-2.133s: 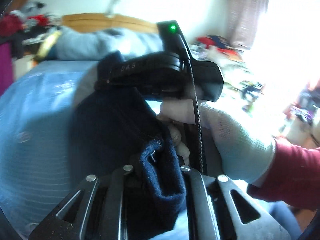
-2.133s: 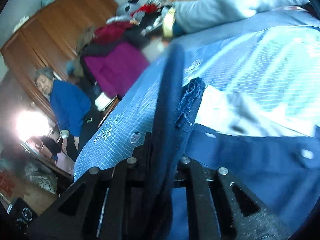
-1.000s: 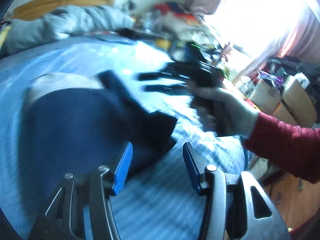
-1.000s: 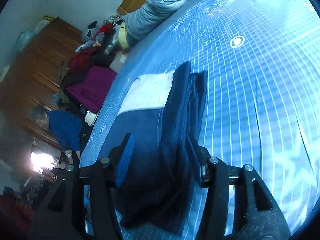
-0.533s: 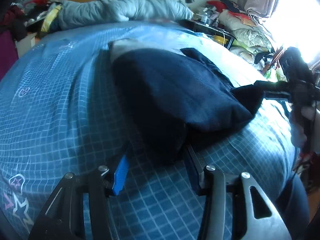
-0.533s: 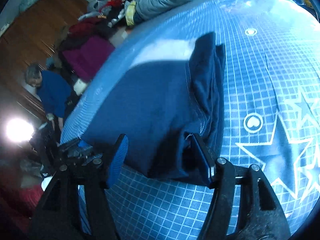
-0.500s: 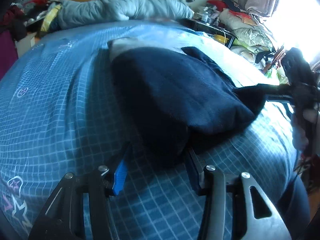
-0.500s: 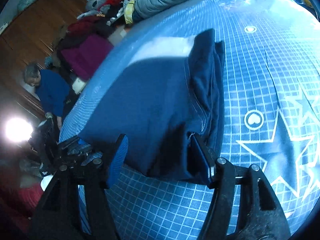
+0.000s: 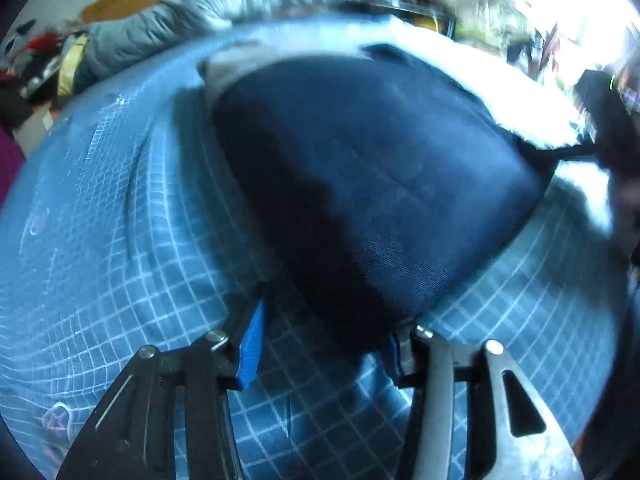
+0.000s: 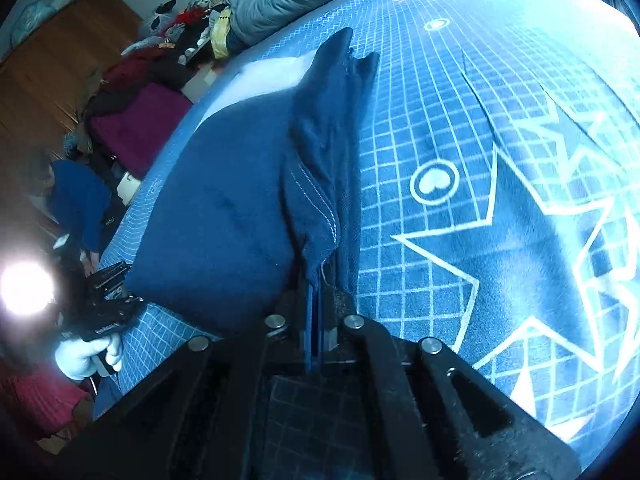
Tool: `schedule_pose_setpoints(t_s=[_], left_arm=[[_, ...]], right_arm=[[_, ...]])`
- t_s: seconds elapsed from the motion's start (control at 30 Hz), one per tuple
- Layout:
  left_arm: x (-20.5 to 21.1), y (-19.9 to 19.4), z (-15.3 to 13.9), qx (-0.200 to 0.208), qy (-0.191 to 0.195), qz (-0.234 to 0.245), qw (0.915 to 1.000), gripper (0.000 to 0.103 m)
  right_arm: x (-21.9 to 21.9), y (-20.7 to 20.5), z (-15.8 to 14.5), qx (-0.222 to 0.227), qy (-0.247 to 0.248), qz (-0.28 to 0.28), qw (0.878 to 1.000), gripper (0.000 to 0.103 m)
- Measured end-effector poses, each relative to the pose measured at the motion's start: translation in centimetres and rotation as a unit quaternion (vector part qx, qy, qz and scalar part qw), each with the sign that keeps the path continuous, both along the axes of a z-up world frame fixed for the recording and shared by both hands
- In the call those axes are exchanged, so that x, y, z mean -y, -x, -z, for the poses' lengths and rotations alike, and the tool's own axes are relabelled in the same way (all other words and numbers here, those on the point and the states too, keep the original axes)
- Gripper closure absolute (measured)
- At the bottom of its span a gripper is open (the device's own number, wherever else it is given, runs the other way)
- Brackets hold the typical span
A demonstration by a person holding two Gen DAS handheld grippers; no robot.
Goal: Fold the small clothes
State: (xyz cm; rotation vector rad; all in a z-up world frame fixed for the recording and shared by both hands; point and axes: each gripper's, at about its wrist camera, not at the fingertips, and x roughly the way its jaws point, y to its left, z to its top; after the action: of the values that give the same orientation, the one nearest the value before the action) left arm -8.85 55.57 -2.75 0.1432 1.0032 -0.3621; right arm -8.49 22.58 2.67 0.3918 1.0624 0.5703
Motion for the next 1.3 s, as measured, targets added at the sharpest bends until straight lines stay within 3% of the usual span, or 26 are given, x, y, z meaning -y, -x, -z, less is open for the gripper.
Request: schedule_pose_setpoints(t_s=[0.13, 0.23, 0.33, 0.47, 0.57, 0.63, 0.73, 0.87, 0.93, 1.0, 1.03, 1.07, 1.1, 1.13, 1.2, 1.3], left_arm=[[0.1, 2.7, -4.1, 0.042, 0.014, 0.032, 0.9985, 0.066], [-1.5, 5.9, -8.0, 0.093, 0.051, 0.025, 0.9940, 0.066], [-2.9, 5.7, -10.1, 0.127, 0.073, -0.008, 0.9892, 0.066], [-1.6, 1.2, -7.9, 0.117, 0.057, -0.008, 0.9914, 0.067], [0.9, -1.7, -1.1, 0.058, -0.044, 0.018, 0.9972, 0.066], [0.0, -2.0, -1.5, 0.053, -0.013, 0.010, 0.9985, 0.062], [-1.0, -1.8, -3.1, 0.053, 0.011, 0.001, 0.9985, 0.069], [-2.3, -3.3, -6.0, 0.087, 0.061, -0.015, 0.9942, 0.069], [-2.3, -5.2, -6.8, 0.105, 0.067, -0.022, 0.9919, 0.070], [-1.4, -7.4, -5.6, 0.093, 0.051, -0.015, 0.9943, 0.070], [-0.8, -8.7, -3.8, 0.064, 0.027, -0.007, 0.9975, 0.065], [-0.4, -9.2, -2.3, 0.061, 0.010, 0.000, 0.9981, 0.056], [-0.8, -9.1, -1.7, 0.075, 0.017, -0.002, 0.9970, 0.055], [-1.8, -9.5, -2.0, 0.059, 0.044, -0.016, 0.9972, 0.049], [-3.2, -9.7, -2.8, 0.041, 0.083, -0.040, 0.9949, 0.054], [-3.3, -8.0, -4.5, 0.059, 0.088, -0.032, 0.9938, 0.063]], right_arm=[[0.7, 0.1, 0.4, 0.002, -0.013, 0.002, 1.000, 0.103], [0.8, 0.2, 0.8, -0.002, -0.023, 0.003, 1.000, 0.103], [1.0, 0.2, 0.9, -0.002, -0.033, 0.005, 0.999, 0.103], [1.1, 0.2, 1.1, -0.007, -0.040, 0.005, 0.999, 0.103], [1.3, 0.1, 1.3, -0.012, -0.047, 0.004, 0.999, 0.103], [1.7, 0.0, 1.5, -0.015, -0.052, 0.004, 0.999, 0.103], [2.3, -0.4, 2.0, -0.018, -0.062, 0.002, 0.998, 0.103], [3.0, -0.7, 2.3, -0.022, -0.068, 0.001, 0.997, 0.103], [3.2, -0.7, 2.3, -0.023, -0.068, 0.001, 0.997, 0.103], [3.1, -0.7, 2.3, -0.023, -0.067, 0.001, 0.997, 0.103], [3.2, -0.7, 2.3, -0.022, -0.067, 0.000, 0.998, 0.103], [3.3, -0.8, 2.3, -0.023, -0.066, 0.000, 0.998, 0.103], [3.3, -0.8, 2.2, -0.023, -0.064, 0.000, 0.998, 0.103], [3.3, -0.8, 2.1, -0.022, -0.062, 0.000, 0.998, 0.103], [3.0, -0.7, 1.9, -0.020, -0.058, 0.001, 0.998, 0.103], [2.8, -0.6, 1.8, -0.022, -0.060, 0.002, 0.998, 0.103]])
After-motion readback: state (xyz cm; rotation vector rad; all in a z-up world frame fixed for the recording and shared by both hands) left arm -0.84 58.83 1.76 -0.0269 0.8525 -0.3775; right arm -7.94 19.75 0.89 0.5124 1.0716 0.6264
